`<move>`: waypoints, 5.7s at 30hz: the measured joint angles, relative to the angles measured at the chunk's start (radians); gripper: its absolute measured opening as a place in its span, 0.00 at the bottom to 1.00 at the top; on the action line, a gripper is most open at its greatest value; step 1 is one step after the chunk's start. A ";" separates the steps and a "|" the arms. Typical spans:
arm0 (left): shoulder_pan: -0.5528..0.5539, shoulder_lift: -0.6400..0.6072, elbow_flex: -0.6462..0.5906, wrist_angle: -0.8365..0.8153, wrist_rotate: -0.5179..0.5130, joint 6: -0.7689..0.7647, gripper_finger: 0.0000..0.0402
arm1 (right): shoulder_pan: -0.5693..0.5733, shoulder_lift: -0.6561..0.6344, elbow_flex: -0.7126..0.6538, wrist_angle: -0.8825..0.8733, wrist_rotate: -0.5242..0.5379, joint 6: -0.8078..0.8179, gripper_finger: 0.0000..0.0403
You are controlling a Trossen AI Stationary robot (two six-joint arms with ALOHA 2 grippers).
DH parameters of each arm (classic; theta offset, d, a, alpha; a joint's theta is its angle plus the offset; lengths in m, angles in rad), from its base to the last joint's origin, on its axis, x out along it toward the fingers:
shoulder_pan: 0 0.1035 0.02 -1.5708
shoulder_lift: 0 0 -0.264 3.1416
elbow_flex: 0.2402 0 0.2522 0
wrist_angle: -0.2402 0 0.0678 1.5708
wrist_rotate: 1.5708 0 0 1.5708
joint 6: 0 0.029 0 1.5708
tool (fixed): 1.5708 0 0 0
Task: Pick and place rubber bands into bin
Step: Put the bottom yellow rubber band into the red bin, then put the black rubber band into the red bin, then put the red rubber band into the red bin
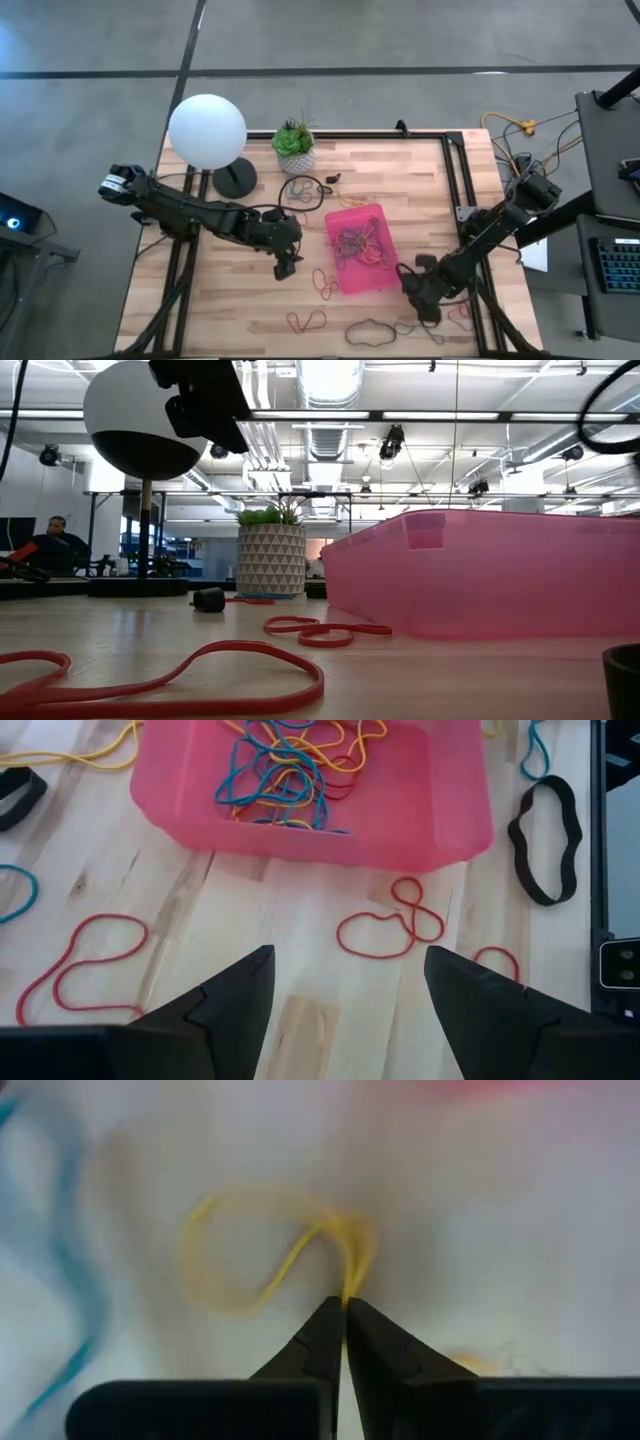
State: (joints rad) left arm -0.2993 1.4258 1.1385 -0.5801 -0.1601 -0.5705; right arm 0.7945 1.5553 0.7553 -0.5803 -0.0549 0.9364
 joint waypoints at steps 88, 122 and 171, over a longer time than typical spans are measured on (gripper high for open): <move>0.153 0.162 -0.206 0.068 0.077 0.947 0.47 | 0.141 0.114 0.544 -0.593 0.137 0.546 0.54; 0.180 0.194 0.252 0.082 0.095 0.937 0.00 | 0.141 0.110 0.543 -0.730 0.169 0.500 0.54; 0.009 -0.017 -0.123 -0.159 0.002 0.193 0.72 | 0.021 0.111 0.542 -0.563 0.214 0.419 0.54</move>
State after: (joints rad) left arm -0.2905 1.4090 1.0158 -0.7387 -0.1576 -0.3780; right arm 0.8150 1.6661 1.2976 -1.1437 0.1590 1.3559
